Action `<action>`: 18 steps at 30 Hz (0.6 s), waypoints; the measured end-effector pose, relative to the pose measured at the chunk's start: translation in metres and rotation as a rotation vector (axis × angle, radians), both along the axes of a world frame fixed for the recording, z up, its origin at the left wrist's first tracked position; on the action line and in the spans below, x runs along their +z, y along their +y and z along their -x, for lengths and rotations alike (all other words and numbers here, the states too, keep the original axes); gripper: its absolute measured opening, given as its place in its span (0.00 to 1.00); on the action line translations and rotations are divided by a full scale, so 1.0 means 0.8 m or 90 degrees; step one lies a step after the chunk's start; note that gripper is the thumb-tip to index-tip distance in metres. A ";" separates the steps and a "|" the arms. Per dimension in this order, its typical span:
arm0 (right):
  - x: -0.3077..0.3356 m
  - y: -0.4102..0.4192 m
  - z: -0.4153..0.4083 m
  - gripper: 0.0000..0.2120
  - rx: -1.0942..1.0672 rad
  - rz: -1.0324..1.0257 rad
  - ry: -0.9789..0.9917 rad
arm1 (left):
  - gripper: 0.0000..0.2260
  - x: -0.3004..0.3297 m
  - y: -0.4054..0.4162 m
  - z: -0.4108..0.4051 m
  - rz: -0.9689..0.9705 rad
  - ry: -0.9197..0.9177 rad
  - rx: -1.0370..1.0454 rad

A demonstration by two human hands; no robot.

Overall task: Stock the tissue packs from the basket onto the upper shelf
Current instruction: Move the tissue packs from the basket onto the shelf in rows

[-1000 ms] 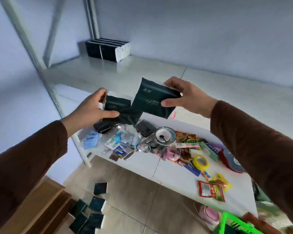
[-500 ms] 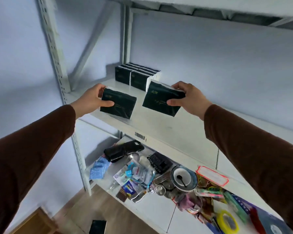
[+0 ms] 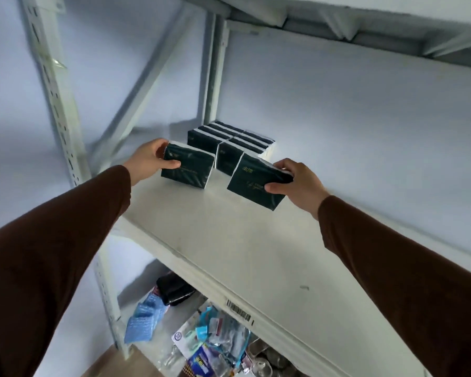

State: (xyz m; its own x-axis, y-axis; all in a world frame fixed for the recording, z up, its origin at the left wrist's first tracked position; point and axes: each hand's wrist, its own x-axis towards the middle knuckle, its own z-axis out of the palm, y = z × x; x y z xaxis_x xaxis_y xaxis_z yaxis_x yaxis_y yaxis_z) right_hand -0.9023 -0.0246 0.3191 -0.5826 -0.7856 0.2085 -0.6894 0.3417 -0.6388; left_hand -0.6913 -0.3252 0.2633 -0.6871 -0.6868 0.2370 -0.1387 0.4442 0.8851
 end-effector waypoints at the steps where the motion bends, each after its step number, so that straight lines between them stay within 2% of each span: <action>1: -0.003 -0.009 0.005 0.17 -0.010 -0.001 0.004 | 0.18 -0.004 -0.016 0.009 -0.012 0.010 -0.008; 11: -0.016 -0.115 0.018 0.23 -0.101 -0.051 0.068 | 0.22 -0.017 -0.127 0.091 -0.045 0.019 -0.097; 18: -0.020 -0.155 0.020 0.24 -0.146 -0.069 0.149 | 0.27 -0.017 -0.151 0.117 -0.032 -0.024 -0.134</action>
